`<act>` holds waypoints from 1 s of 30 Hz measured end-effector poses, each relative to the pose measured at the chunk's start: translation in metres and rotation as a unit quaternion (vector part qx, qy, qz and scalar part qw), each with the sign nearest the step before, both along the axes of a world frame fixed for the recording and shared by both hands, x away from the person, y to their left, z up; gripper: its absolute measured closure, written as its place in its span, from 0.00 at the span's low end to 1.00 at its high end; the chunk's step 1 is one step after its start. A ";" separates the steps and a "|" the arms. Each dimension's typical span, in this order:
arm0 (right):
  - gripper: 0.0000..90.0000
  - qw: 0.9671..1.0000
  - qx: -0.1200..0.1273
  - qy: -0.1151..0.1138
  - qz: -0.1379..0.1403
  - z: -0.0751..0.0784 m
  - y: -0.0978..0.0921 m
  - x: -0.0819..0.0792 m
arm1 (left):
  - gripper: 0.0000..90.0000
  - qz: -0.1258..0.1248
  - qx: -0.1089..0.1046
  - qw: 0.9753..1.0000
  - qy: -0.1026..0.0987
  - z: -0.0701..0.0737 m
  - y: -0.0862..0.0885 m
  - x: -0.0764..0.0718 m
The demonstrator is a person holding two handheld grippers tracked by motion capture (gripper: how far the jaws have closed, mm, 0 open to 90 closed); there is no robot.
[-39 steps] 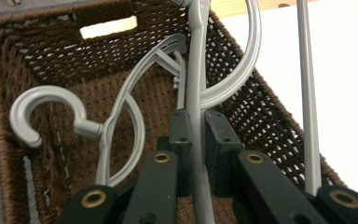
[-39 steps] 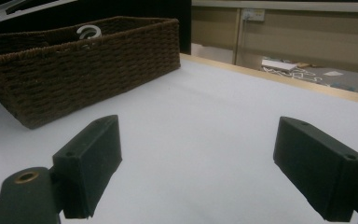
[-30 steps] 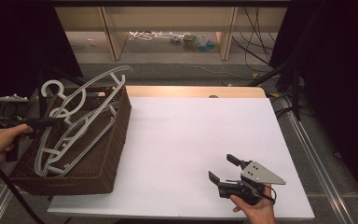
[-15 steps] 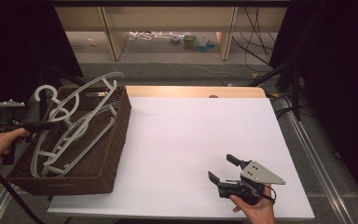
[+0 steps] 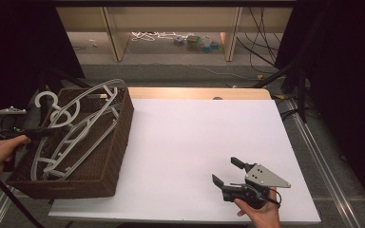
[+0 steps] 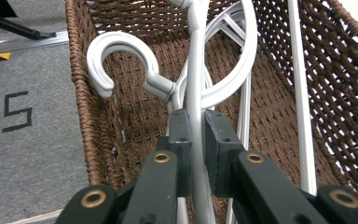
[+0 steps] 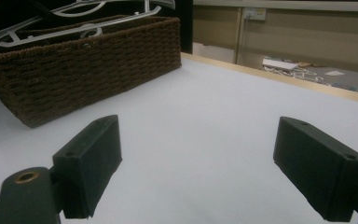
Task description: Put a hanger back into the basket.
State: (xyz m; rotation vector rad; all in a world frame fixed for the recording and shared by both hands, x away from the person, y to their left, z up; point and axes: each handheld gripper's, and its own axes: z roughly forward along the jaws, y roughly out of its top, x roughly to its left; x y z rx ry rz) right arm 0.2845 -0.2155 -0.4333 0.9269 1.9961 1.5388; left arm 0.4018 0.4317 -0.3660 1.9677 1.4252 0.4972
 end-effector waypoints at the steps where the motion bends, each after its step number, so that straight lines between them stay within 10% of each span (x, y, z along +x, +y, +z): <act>1: 0.18 1.000 -0.002 0.003 0.001 0.000 0.000 0.000 | 0.91 -0.002 0.005 1.000 0.000 -0.001 -0.002 0.001; 30: 0.18 1.000 0.001 0.001 0.000 0.000 0.001 0.000 | 0.91 -0.010 0.047 0.999 0.023 -0.029 -0.003 0.004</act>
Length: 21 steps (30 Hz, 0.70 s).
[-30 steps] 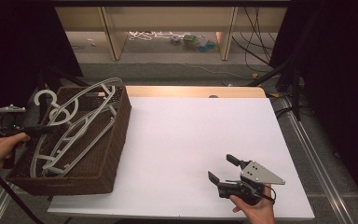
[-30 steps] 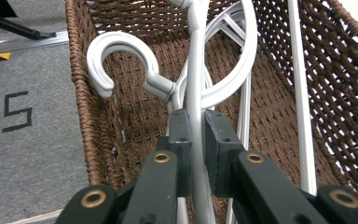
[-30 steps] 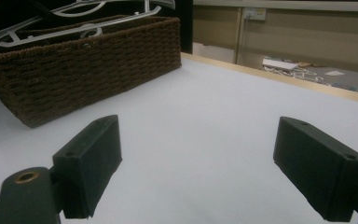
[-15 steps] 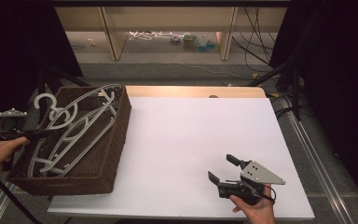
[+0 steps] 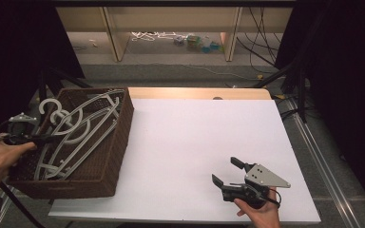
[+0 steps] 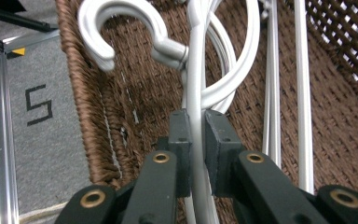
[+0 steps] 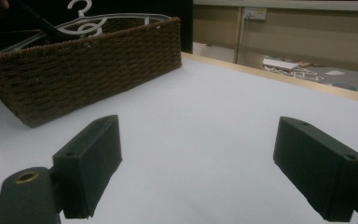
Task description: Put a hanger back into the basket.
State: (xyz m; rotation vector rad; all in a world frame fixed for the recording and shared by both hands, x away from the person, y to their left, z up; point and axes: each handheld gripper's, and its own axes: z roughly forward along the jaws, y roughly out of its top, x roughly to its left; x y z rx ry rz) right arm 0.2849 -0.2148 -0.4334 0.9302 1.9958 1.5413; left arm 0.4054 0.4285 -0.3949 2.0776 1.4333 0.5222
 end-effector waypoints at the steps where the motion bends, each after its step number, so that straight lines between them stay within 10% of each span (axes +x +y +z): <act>1: 0.18 1.000 0.001 -0.002 -0.002 0.000 0.001 0.000 | 0.91 0.000 0.001 1.000 -0.001 0.000 -0.001 0.000; 8: 0.18 1.000 0.002 -0.001 0.001 -0.001 0.000 0.000 | 0.91 -0.004 0.048 0.999 0.006 0.000 -0.001 -0.001; 21: 0.18 1.000 0.001 0.001 0.003 0.000 0.000 0.001 | 0.89 0.006 0.030 0.999 0.028 -0.004 -0.007 0.004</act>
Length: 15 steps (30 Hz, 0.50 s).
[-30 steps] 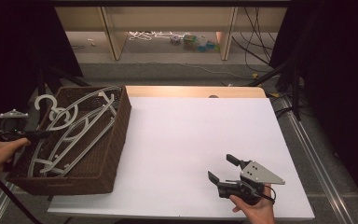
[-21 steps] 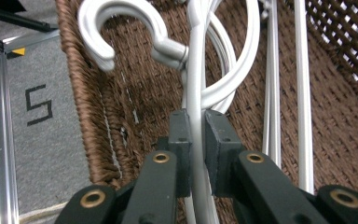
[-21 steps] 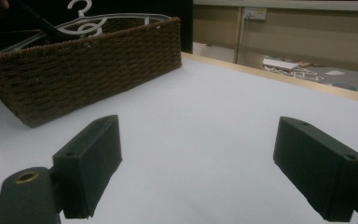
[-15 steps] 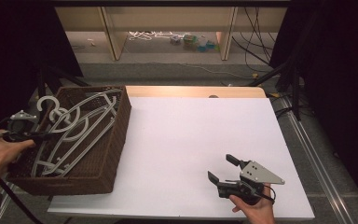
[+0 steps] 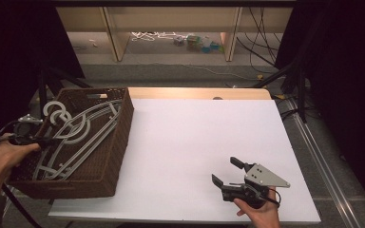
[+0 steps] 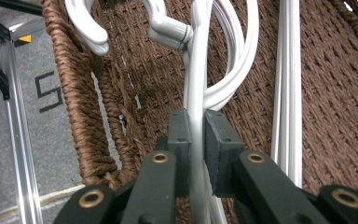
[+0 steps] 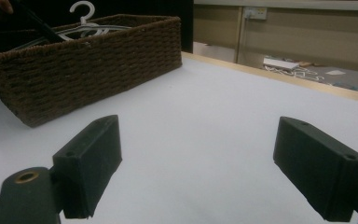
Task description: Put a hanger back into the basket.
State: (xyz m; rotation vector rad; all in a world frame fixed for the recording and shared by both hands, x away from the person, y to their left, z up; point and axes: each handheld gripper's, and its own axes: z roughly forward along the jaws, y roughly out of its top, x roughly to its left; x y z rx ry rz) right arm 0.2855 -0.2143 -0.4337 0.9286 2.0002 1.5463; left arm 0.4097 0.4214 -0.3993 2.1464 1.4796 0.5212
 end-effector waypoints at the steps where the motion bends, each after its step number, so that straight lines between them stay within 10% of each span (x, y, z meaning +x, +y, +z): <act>1: 0.18 1.000 0.004 -0.001 0.004 -0.001 0.000 0.001 | 0.84 0.002 -0.004 1.000 0.005 -0.001 0.000 0.001; 7: 0.18 1.000 -0.001 0.000 0.000 0.000 0.000 0.000 | 0.72 0.002 0.009 1.000 0.020 -0.002 -0.004 0.004; 15: 0.18 1.000 -0.001 0.000 0.000 0.000 0.000 0.000 | 0.90 -0.001 0.038 0.999 0.018 0.003 -0.006 0.002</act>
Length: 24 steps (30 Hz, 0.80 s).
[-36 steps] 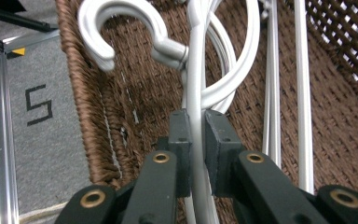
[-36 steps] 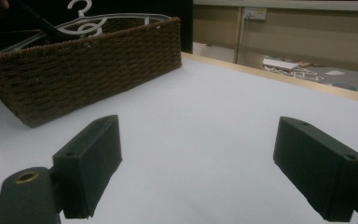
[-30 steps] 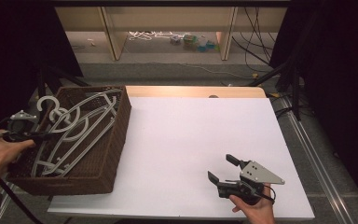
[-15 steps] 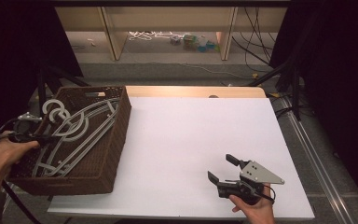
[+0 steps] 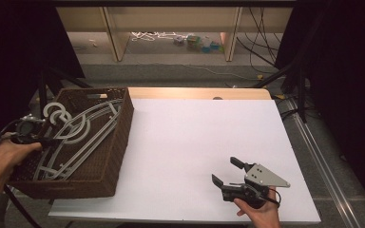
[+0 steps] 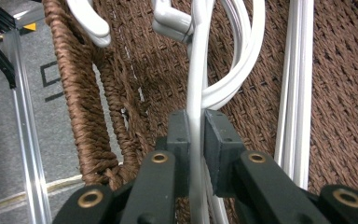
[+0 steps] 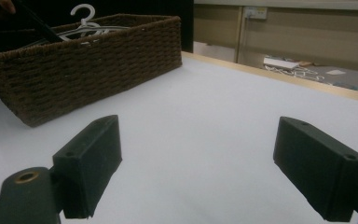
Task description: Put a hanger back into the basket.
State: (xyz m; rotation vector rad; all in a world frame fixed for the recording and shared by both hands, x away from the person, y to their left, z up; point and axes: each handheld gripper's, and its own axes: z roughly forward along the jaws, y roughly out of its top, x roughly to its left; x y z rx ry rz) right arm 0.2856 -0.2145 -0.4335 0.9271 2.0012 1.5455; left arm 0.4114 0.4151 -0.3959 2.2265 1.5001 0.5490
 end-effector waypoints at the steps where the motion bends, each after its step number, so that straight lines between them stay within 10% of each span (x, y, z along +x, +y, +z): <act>1: 0.18 1.000 -0.001 0.001 0.000 0.000 0.000 0.000 | 0.90 -0.003 0.005 1.000 0.002 0.000 -0.002 0.000; 9: 0.18 1.000 0.000 0.001 0.000 0.000 0.000 0.000 | 0.90 0.008 0.027 0.999 0.021 -0.007 -0.006 0.005; 14: 0.18 1.000 -0.001 -0.001 -0.002 0.000 -0.001 0.000 | 0.81 0.032 -0.008 0.999 0.018 -0.005 -0.003 0.004; 19: 0.18 1.000 -0.002 0.002 -0.001 0.000 -0.001 0.000 | 0.52 0.065 -0.036 0.997 -0.028 0.008 -0.009 -0.003; 24: 0.18 1.000 0.001 -0.002 -0.001 0.000 -0.001 0.000 | 0.44 0.050 -0.067 0.993 -0.079 0.023 -0.028 -0.014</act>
